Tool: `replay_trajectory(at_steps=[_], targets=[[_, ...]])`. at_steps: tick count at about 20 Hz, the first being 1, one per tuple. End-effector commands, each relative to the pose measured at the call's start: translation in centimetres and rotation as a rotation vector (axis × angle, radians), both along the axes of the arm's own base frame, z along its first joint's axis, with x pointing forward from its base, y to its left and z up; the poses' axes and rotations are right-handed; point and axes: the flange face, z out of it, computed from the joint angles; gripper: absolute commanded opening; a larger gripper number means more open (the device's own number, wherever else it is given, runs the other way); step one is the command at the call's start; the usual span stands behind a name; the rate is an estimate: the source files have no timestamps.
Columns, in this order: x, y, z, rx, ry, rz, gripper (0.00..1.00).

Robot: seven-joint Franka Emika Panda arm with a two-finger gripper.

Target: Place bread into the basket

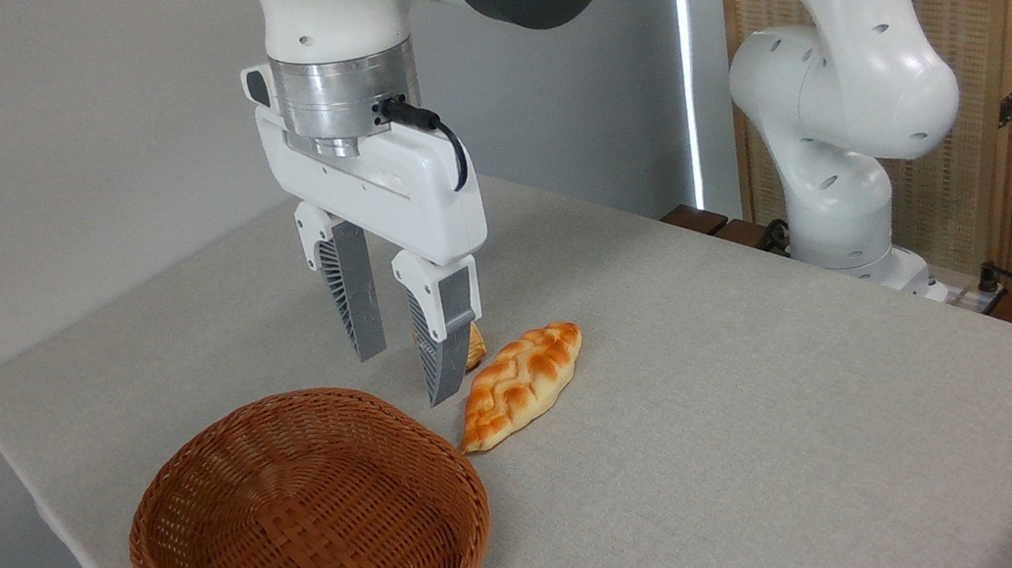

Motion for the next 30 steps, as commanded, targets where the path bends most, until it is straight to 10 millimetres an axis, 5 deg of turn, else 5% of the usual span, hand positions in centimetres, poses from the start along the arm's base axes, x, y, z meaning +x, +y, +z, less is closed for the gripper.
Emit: replay_trajectory(at_steps=[1,17,30], targets=[[0.2,0.1,0.5,-0.005,-0.018,0.016,1.00],[0.3,0.3,0.4,-0.005,-0.015,0.018,1.00],[0.4,-3.2,-1.7,0.004,0.048,-0.043,1.00]])
